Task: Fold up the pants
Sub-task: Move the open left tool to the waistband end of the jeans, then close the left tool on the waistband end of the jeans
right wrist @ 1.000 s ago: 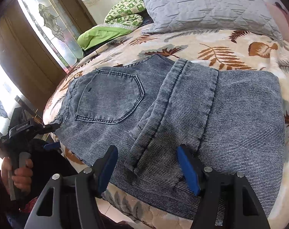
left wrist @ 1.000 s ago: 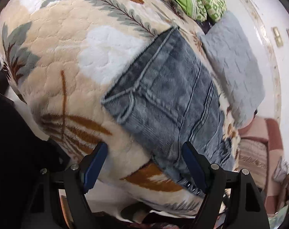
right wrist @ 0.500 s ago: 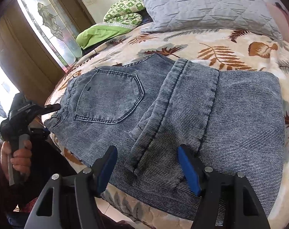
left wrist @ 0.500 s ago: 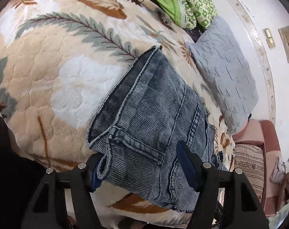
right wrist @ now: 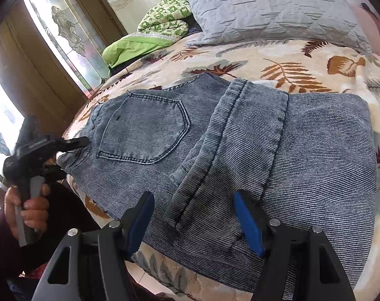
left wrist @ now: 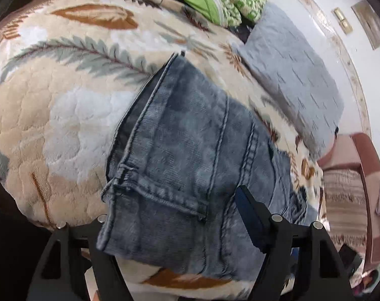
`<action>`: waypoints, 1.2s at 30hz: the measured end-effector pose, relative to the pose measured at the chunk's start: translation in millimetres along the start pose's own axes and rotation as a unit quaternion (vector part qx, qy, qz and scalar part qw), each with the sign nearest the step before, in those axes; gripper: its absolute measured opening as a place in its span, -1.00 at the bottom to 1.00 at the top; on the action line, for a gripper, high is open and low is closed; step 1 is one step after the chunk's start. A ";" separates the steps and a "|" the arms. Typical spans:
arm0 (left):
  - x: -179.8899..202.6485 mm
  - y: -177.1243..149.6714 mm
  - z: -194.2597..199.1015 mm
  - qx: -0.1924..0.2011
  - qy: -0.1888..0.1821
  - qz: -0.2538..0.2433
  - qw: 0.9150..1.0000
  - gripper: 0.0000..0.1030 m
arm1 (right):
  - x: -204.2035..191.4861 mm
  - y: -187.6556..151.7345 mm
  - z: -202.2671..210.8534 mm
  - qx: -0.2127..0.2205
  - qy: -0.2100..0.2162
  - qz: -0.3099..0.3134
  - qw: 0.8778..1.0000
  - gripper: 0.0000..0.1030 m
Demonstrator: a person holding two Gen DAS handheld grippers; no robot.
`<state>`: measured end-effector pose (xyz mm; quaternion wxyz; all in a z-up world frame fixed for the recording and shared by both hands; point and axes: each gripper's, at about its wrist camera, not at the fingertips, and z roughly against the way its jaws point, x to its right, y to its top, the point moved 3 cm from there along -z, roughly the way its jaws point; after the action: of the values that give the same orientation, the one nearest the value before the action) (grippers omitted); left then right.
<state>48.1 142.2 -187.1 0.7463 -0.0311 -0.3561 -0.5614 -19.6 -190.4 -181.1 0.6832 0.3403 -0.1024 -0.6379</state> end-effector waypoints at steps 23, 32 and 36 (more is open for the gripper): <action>1.9 14.8 -11.2 0.004 -0.025 -0.008 1.000 -0.52 | -71.7 47.0 -74.5 -0.031 -0.038 0.084 0.995 -0.26; 35.2 11.4 15.5 0.047 -0.043 -0.063 0.996 -0.62 | -68.3 44.0 -73.8 -0.016 -0.029 0.102 0.994 -0.25; 63.4 7.1 34.7 0.061 -0.047 -0.111 0.991 -0.62 | -66.2 42.2 -68.6 -0.019 -0.013 0.086 0.996 -0.24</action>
<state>44.3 108.6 -122.8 0.6624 0.0274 -0.4253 -0.6160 42.7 -107.0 -187.8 0.7407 0.3085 -0.1283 -0.5828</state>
